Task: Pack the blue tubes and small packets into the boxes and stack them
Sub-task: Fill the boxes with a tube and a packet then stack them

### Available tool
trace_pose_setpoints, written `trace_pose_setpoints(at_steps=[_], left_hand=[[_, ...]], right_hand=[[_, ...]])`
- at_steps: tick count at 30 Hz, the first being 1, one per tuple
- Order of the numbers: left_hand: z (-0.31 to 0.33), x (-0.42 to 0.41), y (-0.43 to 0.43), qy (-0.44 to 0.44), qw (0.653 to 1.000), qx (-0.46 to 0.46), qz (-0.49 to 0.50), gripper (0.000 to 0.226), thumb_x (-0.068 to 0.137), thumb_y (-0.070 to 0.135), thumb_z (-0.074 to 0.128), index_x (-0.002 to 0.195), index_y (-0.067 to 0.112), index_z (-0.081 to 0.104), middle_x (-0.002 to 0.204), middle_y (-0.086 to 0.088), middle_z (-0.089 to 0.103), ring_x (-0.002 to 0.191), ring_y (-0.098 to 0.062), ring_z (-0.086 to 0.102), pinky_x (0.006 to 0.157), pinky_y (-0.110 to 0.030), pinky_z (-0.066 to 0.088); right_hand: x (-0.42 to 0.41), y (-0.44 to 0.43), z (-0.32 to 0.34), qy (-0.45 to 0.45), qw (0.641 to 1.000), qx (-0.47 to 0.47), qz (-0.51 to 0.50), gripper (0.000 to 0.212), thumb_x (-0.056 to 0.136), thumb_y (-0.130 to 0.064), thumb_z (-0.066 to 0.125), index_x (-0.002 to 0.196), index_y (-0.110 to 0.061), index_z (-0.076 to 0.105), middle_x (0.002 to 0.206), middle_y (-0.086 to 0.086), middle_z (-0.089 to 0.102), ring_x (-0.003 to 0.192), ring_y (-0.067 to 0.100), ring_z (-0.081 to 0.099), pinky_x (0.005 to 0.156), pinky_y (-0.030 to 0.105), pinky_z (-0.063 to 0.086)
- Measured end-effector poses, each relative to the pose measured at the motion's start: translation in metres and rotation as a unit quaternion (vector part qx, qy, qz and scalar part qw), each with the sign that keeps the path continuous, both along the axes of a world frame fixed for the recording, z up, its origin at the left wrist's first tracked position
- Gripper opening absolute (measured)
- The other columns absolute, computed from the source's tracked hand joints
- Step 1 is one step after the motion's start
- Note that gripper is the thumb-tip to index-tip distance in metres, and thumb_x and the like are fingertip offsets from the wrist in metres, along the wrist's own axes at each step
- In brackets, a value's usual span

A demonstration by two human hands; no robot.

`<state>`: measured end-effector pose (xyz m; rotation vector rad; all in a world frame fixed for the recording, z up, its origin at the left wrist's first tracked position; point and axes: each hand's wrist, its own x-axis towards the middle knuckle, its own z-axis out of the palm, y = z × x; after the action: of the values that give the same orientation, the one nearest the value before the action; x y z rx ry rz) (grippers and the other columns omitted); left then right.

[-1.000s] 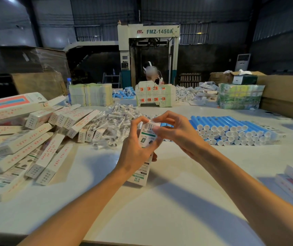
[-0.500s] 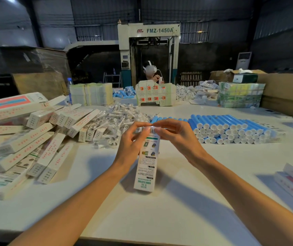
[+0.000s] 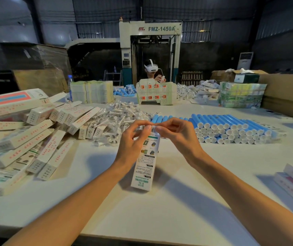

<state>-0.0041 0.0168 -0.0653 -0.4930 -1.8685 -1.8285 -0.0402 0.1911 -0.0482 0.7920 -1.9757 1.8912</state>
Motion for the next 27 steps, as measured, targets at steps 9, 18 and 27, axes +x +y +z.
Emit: trace_pose_setpoints(at_steps=[9,18,27], left_hand=[[-0.006,-0.01,0.001,0.006,0.999,0.034,0.006,0.014,0.109,0.031,0.061,0.119,0.023,0.065,0.099,-0.002,0.078,0.09,-0.017,0.077,0.072,-0.025,0.06],[-0.011,-0.022,-0.007,-0.044,0.997,0.067,0.005,0.014,0.113,0.04,0.047,0.123,0.033,0.055,0.098,0.001,0.076,0.084,-0.005,0.069,0.07,-0.019,0.055],[-0.031,-0.024,-0.006,0.031,0.96,-0.278,0.03,0.041,0.103,0.007,0.065,0.136,0.023,0.048,0.116,0.006,0.066,0.109,-0.004,0.062,0.098,-0.04,0.052]], right_hand=[[0.005,-0.014,-0.014,-0.079,0.994,-0.032,0.064,0.041,0.099,-0.037,0.069,0.137,-0.023,0.062,0.131,-0.001,0.07,0.122,0.017,0.066,0.104,0.043,0.053],[0.02,-0.027,-0.02,-0.203,0.967,0.029,0.153,0.049,0.101,-0.063,0.051,0.132,-0.027,0.064,0.121,0.007,0.07,0.105,0.023,0.067,0.098,0.042,0.056],[0.05,0.035,0.003,-0.064,0.964,0.242,-0.094,0.043,0.107,-0.045,0.05,0.145,-0.026,0.049,0.119,-0.009,0.059,0.099,0.011,0.062,0.076,0.027,0.051]])
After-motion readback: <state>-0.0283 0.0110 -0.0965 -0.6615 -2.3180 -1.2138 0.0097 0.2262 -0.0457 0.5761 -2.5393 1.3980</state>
